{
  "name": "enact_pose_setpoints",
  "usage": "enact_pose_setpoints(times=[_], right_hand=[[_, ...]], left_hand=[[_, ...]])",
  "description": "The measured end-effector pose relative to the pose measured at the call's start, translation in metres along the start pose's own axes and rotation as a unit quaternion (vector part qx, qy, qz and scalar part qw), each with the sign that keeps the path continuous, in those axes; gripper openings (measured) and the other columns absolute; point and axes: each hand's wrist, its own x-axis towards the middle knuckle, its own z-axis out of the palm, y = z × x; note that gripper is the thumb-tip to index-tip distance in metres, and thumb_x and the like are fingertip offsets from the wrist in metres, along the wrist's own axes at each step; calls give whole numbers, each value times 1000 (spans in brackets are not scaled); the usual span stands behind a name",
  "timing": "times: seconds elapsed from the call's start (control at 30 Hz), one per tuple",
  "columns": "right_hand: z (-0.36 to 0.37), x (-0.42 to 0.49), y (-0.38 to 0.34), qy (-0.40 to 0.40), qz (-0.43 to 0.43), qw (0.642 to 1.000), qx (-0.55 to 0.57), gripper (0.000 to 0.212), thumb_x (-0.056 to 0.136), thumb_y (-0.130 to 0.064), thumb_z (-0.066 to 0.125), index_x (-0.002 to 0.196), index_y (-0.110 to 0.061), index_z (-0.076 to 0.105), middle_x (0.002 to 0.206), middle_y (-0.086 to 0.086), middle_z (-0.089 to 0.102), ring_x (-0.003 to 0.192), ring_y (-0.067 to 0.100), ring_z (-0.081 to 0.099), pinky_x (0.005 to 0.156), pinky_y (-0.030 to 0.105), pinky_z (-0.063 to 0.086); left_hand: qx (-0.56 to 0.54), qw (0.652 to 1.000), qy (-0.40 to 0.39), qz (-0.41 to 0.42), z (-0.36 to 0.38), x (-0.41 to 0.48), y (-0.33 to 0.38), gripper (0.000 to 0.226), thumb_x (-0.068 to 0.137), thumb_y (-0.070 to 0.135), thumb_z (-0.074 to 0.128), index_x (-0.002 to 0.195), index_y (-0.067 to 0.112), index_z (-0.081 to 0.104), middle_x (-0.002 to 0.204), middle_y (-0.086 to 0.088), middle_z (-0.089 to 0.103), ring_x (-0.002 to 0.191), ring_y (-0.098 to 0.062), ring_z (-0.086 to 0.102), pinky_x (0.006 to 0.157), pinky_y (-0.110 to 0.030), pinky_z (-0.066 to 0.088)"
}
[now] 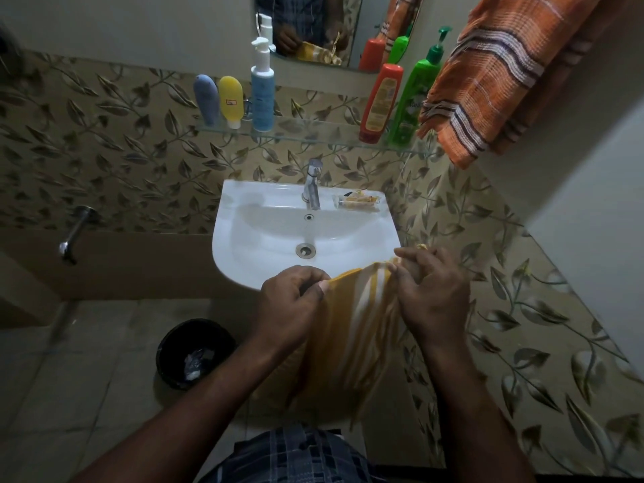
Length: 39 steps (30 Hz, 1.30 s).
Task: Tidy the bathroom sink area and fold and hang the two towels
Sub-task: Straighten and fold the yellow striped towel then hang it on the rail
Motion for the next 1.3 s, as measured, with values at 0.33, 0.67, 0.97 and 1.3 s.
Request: enact_pose_setpoints(times=[0.33, 0.67, 0.97, 1.3], right_hand=[[12, -15, -13, -272, -111, 953, 74, 19, 84, -38, 87, 95, -23, 82, 83, -13, 57, 75, -2, 54, 64, 15, 35], [-9, 3, 4, -99, -13, 987, 127, 16, 82, -22, 90, 80, -14, 76, 85, -1, 68, 80, 8, 63, 73, 21, 48], [-27, 18, 25, -25, 31, 994, 103, 17, 84, -26, 88, 84, -13, 77, 90, -1, 70, 87, 15, 67, 79, 15, 46], [-33, 15, 25, 4, 11, 996, 94, 23, 81, -39, 82, 84, -16, 78, 87, -5, 70, 82, 11, 65, 76, 17, 47]], left_hand=[[59, 986, -115, 106, -1, -3, -4, 26, 94, 26, 61, 103, 12, 80, 90, -1, 71, 89, -20, 67, 79, -46, 54], [-4, 984, -154, 86, -10, -11, -13, 12, 94, 34, 69, 98, 25, 63, 81, 21, 64, 79, 3, 62, 70, -26, 47], [6, 993, -88, 78, -10, -9, -9, 21, 90, 36, 80, 93, 15, 83, 84, 6, 80, 81, -14, 76, 74, -47, 61], [141, 980, 1, 143, -12, -6, -6, 33, 85, 44, 86, 78, 12, 82, 72, 0, 75, 66, -16, 69, 62, -43, 57]])
